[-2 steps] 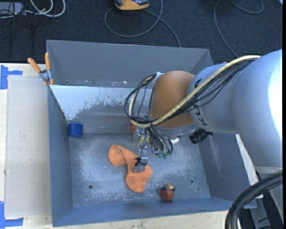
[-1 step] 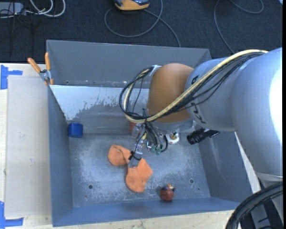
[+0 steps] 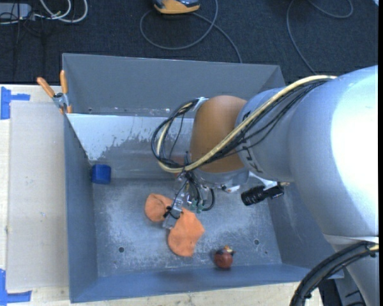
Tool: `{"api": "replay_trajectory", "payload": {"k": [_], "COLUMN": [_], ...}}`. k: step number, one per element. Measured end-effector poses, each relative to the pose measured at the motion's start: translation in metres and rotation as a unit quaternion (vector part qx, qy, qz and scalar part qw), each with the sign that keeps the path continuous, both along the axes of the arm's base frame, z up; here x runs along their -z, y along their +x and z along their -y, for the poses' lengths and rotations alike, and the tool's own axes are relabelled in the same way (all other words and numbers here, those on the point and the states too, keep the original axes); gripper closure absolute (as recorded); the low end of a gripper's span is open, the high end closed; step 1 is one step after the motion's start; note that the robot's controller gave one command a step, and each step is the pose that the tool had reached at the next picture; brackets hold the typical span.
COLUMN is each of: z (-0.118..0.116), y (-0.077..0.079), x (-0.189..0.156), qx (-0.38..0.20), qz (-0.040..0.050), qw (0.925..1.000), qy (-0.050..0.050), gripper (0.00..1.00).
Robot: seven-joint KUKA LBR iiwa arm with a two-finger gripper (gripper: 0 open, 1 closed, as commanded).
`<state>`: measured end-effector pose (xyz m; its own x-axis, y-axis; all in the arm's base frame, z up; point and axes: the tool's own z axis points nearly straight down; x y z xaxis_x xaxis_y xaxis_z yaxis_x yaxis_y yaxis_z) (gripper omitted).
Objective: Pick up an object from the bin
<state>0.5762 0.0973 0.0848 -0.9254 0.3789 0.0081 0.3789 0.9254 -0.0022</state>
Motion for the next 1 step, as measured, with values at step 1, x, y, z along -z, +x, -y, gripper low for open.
{"api": "replay_trajectory", "payload": {"k": [1], "z": [-0.0032], "y": [0.0026], "x": [0.0150], "qx": [0.038], "qz": [0.0006], "qw": [0.9993], "qy": [0.000], "gripper": [1.00]}}
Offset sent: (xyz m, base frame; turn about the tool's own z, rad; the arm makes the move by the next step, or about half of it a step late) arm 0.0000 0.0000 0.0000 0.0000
